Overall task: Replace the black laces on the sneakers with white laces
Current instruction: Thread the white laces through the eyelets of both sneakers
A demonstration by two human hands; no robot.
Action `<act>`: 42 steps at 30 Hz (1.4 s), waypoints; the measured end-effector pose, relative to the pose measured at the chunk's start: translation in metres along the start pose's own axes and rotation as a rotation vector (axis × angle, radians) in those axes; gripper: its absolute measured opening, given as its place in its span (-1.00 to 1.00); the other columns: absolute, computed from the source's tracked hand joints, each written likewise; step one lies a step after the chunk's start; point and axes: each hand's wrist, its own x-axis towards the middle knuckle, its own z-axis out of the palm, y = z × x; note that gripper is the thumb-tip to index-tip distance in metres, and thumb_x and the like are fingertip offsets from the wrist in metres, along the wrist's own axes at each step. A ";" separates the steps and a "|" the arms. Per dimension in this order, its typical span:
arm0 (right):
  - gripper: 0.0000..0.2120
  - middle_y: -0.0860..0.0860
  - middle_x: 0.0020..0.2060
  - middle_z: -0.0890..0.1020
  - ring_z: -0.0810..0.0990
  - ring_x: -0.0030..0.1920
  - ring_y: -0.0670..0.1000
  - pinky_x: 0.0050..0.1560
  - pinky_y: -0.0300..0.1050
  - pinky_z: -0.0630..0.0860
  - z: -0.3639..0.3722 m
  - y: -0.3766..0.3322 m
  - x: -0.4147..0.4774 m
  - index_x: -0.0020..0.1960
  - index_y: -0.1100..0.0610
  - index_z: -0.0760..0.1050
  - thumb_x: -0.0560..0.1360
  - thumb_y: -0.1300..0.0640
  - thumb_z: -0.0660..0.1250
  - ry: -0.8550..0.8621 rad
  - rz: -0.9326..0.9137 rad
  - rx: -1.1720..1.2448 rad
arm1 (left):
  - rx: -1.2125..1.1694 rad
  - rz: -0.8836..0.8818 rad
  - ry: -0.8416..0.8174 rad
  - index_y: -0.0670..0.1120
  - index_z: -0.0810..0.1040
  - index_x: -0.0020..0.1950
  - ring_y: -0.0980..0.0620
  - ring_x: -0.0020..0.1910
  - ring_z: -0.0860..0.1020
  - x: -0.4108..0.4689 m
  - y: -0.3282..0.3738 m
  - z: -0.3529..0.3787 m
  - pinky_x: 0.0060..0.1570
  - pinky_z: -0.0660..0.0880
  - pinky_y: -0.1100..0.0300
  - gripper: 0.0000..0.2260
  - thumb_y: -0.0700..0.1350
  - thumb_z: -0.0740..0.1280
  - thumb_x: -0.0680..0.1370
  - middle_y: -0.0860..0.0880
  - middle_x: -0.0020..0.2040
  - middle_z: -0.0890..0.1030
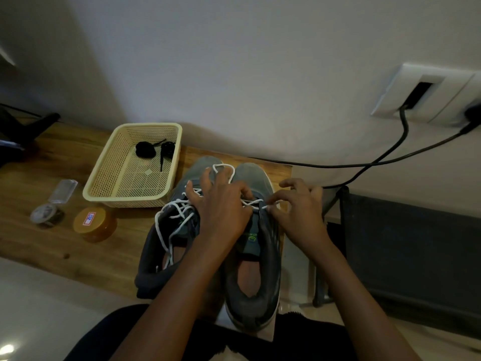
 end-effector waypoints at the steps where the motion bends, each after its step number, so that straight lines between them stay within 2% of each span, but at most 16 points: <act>1: -0.94 0.00 0.20 0.46 0.23 0.21 0.08 0.00 -0.26 0.08 0.002 0.000 -0.001 -0.10 0.05 0.64 0.43 0.12 0.44 0.017 -0.019 -0.032 | 0.008 -0.002 0.002 0.15 0.56 0.00 -0.07 0.52 -0.09 0.000 0.000 0.000 0.39 -0.20 -0.22 -0.87 0.00 0.41 0.47 0.08 0.50 0.18; 4: -0.94 0.04 0.16 0.51 0.28 0.19 0.13 0.05 -0.14 0.17 -0.001 0.003 -0.001 -0.14 0.09 0.64 0.41 0.12 0.45 0.058 -0.015 -0.076 | 0.022 -0.006 0.001 0.15 0.58 -0.01 -0.07 0.52 -0.08 -0.001 0.000 0.000 0.39 -0.20 -0.20 -0.90 0.01 0.39 0.48 0.08 0.50 0.20; 9: -0.93 0.04 0.13 0.48 0.25 0.17 0.10 0.04 -0.14 0.18 -0.006 0.008 0.000 -0.09 0.12 0.60 0.45 0.15 0.39 0.097 0.081 -0.111 | 0.013 -0.006 0.007 0.16 0.59 -0.04 -0.07 0.52 -0.08 0.000 -0.001 0.001 0.39 -0.19 -0.20 -0.92 0.01 0.39 0.48 0.09 0.49 0.21; 13: -0.87 0.05 0.22 0.46 0.26 0.21 0.15 0.08 -0.12 0.15 -0.002 0.000 -0.002 -0.05 0.08 0.62 0.40 0.20 0.43 0.070 -0.005 -0.062 | 0.013 -0.002 0.014 0.16 0.59 -0.01 -0.07 0.52 -0.07 0.000 -0.001 0.001 0.39 -0.18 -0.20 -0.90 0.01 0.38 0.49 0.09 0.50 0.21; 18: -0.95 0.08 0.17 0.53 0.34 0.21 0.23 0.03 -0.04 0.17 0.002 -0.003 -0.004 -0.18 0.09 0.63 0.36 0.17 0.48 0.062 -0.057 -0.149 | 0.032 -0.019 -0.001 0.17 0.59 -0.01 -0.08 0.52 -0.08 0.000 -0.001 0.000 0.39 -0.18 -0.22 -0.91 0.03 0.38 0.50 0.08 0.50 0.19; 22: -0.92 0.03 0.21 0.47 0.23 0.26 0.14 0.08 -0.05 0.17 -0.010 0.005 -0.001 -0.09 0.10 0.62 0.44 0.11 0.41 0.085 0.056 -0.194 | 0.025 -0.027 -0.001 0.16 0.60 -0.02 -0.08 0.52 -0.07 0.001 -0.003 0.001 0.40 -0.17 -0.22 -0.92 0.02 0.37 0.51 0.09 0.49 0.22; 25: -0.91 0.03 0.22 0.46 0.22 0.26 0.14 0.10 -0.05 0.19 -0.014 0.008 0.000 -0.07 0.11 0.61 0.45 0.12 0.39 0.077 0.121 -0.172 | 0.034 -0.026 0.006 0.15 0.61 0.01 -0.08 0.52 -0.05 0.002 -0.003 0.001 0.41 -0.16 -0.21 -0.90 0.03 0.32 0.54 0.10 0.48 0.25; 28: -0.88 0.01 0.29 0.43 0.21 0.27 0.15 0.13 -0.04 0.18 -0.008 0.000 0.000 -0.04 0.07 0.61 0.42 0.16 0.40 0.049 0.052 -0.093 | 0.058 -0.007 0.028 0.16 0.60 0.07 -0.05 0.51 -0.02 0.005 -0.008 -0.004 0.42 -0.15 -0.20 -0.83 0.02 0.24 0.58 0.11 0.45 0.28; 30: -0.83 -0.01 0.31 0.41 0.20 0.29 0.15 0.12 -0.05 0.14 -0.005 -0.006 -0.001 -0.02 0.03 0.62 0.40 0.17 0.41 0.020 -0.018 -0.089 | 0.081 0.012 0.021 0.18 0.59 0.08 -0.04 0.51 -0.02 0.009 -0.018 -0.011 0.40 -0.15 -0.18 -0.84 0.00 0.27 0.58 0.12 0.45 0.28; 33: -0.89 -0.01 0.30 0.43 0.18 0.29 0.14 0.09 -0.05 0.11 -0.003 -0.008 -0.002 -0.08 0.02 0.64 0.40 0.16 0.42 0.002 -0.061 -0.110 | 0.099 0.011 -0.023 0.19 0.59 0.03 -0.02 0.49 0.04 0.011 -0.029 -0.015 0.40 -0.14 -0.16 -0.88 0.02 0.35 0.53 0.14 0.39 0.34; 36: -0.94 -0.01 0.26 0.47 0.20 0.28 0.13 0.03 -0.09 0.05 -0.003 -0.008 -0.002 -0.12 0.05 0.64 0.42 0.15 0.41 0.019 -0.036 -0.125 | 0.030 0.054 0.045 0.15 0.56 -0.09 0.06 0.42 0.17 0.011 -0.028 -0.014 0.39 -0.15 -0.10 -0.98 0.02 0.37 0.50 0.18 0.27 0.45; 39: -0.93 -0.04 0.24 0.45 0.20 0.27 0.09 0.02 -0.12 0.05 -0.004 -0.010 -0.001 -0.09 0.06 0.62 0.45 0.11 0.39 0.007 -0.003 -0.145 | -0.060 0.105 0.135 0.16 0.49 -0.16 0.09 0.36 0.26 0.011 -0.023 -0.014 0.38 -0.14 -0.06 -0.93 0.04 0.37 0.50 0.18 0.21 0.51; 42: -0.91 -0.05 0.24 0.45 0.20 0.26 0.08 0.03 -0.13 0.08 -0.003 -0.010 -0.001 -0.07 0.06 0.61 0.46 0.08 0.38 -0.014 0.020 -0.135 | -0.194 0.097 0.099 0.15 0.46 -0.23 0.09 0.34 0.27 0.011 -0.021 -0.015 0.41 -0.09 -0.07 -0.86 0.07 0.40 0.47 0.19 0.18 0.51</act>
